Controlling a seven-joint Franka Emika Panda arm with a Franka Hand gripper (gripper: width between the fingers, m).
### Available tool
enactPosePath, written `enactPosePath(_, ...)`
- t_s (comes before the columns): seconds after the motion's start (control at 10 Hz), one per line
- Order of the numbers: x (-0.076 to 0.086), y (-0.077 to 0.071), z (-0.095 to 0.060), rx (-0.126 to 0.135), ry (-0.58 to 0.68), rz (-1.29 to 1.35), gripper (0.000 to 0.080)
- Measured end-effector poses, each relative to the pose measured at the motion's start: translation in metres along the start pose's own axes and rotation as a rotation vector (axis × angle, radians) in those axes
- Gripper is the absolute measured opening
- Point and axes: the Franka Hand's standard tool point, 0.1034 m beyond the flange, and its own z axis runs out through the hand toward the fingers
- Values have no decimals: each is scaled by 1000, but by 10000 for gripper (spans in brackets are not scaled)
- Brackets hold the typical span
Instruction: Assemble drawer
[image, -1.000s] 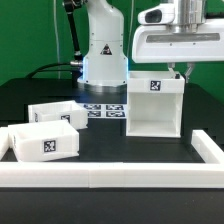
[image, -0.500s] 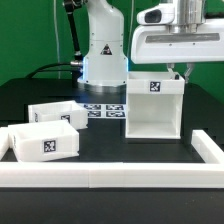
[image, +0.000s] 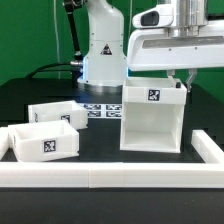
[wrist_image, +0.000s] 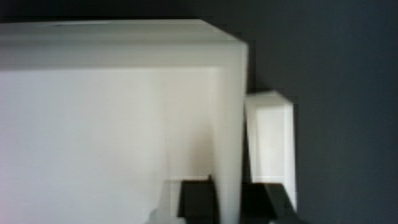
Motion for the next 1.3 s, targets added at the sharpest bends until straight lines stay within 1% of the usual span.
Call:
enactPosePath(0.1,12,3,0,1,9,3,38)
enactPosePath(0.3,42,8,0,5,34,19,38)
enactPosePath(0.5,58,9,0,8,51,36,38)
enactPosePath(0.6,62,9,0,9,56,62,38)
enactPosePath(0.8,62,9,-1,12,57,85,38)
enactPosePath(1.1,64,5,-3,27,64,271,38)
enactPosePath(1.2,65,5,-3,29,65,294,38)
enactPosePath(1.3,67,4,-3,43,61,419,38)
